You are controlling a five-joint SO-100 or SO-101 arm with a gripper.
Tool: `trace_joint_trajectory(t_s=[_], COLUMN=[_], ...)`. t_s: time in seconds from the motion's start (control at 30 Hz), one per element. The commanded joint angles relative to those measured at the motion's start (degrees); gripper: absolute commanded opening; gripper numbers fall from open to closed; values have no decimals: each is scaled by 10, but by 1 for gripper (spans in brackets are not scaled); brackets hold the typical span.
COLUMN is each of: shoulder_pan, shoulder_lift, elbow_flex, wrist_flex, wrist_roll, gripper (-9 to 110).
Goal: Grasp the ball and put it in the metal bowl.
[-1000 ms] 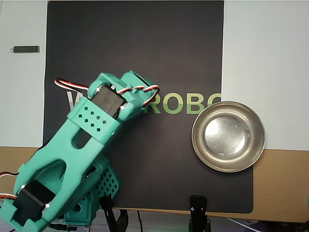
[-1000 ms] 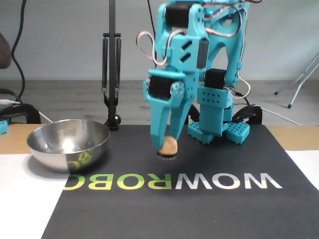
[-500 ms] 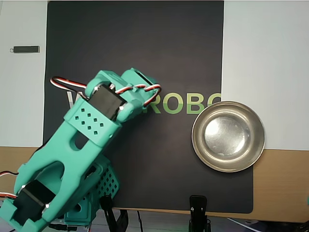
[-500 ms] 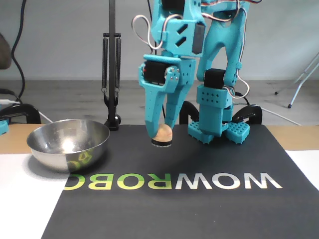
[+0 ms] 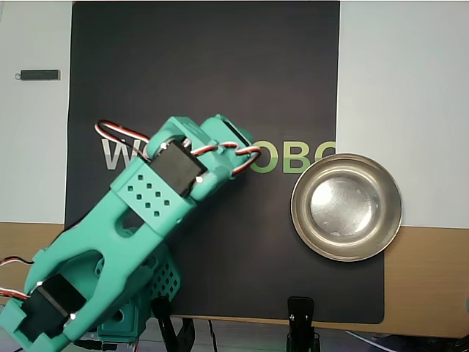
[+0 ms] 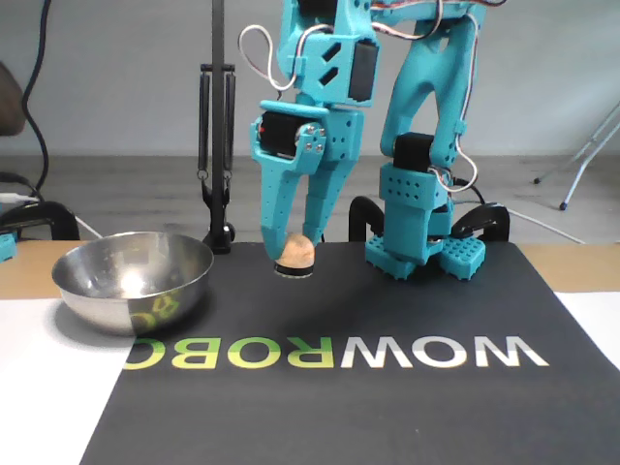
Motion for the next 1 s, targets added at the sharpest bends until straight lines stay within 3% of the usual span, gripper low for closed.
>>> trace_joint_trajectory(t_s=[0.0,0.97], shoulder_pan=[16,195], shoulder_lift=[-1,-318], elbow_flex=[-23,-343], wrist_flex=[-5,2], wrist_roll=[2,2], gripper=[36,36])
